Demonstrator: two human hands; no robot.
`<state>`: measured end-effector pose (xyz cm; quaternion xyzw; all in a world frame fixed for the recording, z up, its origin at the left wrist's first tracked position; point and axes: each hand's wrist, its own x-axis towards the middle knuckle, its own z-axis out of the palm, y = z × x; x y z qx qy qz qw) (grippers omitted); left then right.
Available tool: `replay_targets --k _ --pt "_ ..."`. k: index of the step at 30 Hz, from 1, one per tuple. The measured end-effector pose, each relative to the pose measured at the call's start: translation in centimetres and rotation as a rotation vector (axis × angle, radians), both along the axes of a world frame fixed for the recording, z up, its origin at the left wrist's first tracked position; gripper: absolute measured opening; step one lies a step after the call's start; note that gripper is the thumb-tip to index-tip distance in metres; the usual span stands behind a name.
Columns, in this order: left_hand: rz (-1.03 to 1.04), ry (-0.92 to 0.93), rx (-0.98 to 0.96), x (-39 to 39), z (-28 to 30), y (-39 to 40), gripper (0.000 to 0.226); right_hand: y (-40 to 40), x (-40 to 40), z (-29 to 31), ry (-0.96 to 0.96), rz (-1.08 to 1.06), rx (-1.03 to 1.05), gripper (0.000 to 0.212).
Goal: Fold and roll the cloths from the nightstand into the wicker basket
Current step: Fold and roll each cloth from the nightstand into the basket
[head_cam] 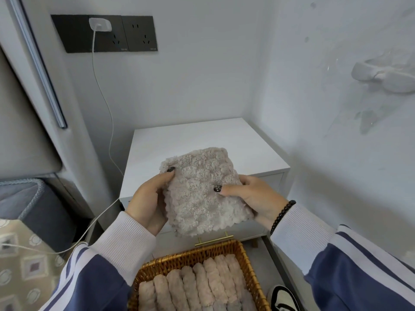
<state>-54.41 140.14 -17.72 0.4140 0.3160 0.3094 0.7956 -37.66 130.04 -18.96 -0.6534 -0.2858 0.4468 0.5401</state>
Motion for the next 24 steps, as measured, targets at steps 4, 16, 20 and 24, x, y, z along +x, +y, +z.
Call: replay_targets --k 4,16,20,24 --pt "-0.105 0.119 0.158 -0.9 0.0 1.3 0.013 -0.9 1.4 0.6 -0.221 0.111 0.001 0.037" --pt "-0.408 0.232 0.268 0.0 -1.6 0.4 0.039 -2.3 2.6 1.2 -0.152 0.118 0.018 0.062" --pt "-0.169 0.102 0.179 0.2 -1.1 0.2 0.014 -2.3 1.6 0.2 0.431 0.053 0.228 0.068" --pt "-0.125 0.068 0.214 0.4 -1.0 0.2 0.033 -2.3 0.3 -0.3 0.349 0.075 0.155 0.054"
